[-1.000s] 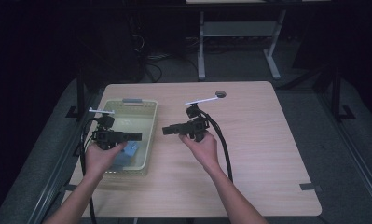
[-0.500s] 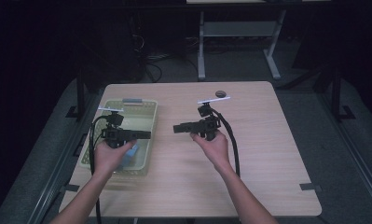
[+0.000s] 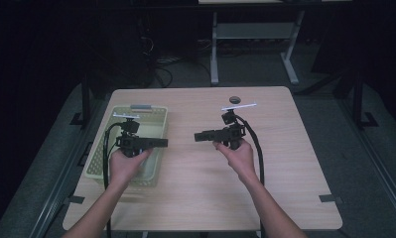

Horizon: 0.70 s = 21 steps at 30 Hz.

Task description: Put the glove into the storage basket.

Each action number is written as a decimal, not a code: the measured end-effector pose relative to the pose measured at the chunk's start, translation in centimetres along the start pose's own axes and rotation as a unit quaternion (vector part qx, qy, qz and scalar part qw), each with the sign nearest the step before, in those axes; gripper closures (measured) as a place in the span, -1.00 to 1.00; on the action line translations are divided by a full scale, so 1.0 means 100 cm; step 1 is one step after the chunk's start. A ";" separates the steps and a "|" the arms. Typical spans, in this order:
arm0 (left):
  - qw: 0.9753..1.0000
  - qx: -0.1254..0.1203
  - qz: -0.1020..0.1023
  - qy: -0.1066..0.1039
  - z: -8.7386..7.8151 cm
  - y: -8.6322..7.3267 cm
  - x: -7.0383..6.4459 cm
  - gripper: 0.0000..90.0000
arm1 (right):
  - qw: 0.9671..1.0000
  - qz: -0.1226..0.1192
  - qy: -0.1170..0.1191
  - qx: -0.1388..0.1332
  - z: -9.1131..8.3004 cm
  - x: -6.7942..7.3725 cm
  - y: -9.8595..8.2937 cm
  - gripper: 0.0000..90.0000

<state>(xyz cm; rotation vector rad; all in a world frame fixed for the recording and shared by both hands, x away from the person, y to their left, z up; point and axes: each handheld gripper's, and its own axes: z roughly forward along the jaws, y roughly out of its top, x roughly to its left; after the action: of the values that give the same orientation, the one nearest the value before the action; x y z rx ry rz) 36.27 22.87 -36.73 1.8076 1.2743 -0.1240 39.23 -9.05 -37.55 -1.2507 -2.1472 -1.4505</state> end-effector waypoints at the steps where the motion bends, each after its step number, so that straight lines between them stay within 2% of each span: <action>1: 1.000 0.000 0.002 -0.001 0.002 0.000 -0.001 0.05 | 1.000 0.001 0.001 -0.001 -0.002 0.000 0.000 0.02; 8: 1.000 0.006 0.009 -0.009 0.012 -0.002 -0.010 0.04 | 1.000 -0.002 0.000 -0.010 -0.013 -0.006 -0.008 -0.01; 15: 1.000 0.011 0.020 -0.016 0.019 -0.004 -0.019 0.02 | 1.000 0.008 -0.002 -0.012 -0.020 -0.011 -0.018 -0.04; 21: 0.999 0.009 0.020 -0.024 0.022 -0.006 -0.024 0.00 | 1.000 0.013 -0.006 -0.012 -0.026 -0.014 -0.025 -0.06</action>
<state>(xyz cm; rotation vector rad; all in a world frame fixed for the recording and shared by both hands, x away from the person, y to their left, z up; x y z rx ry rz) 35.52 19.65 -37.16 1.8344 1.2063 -0.1556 37.55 -12.29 -38.84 -1.2938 -2.1194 -1.4661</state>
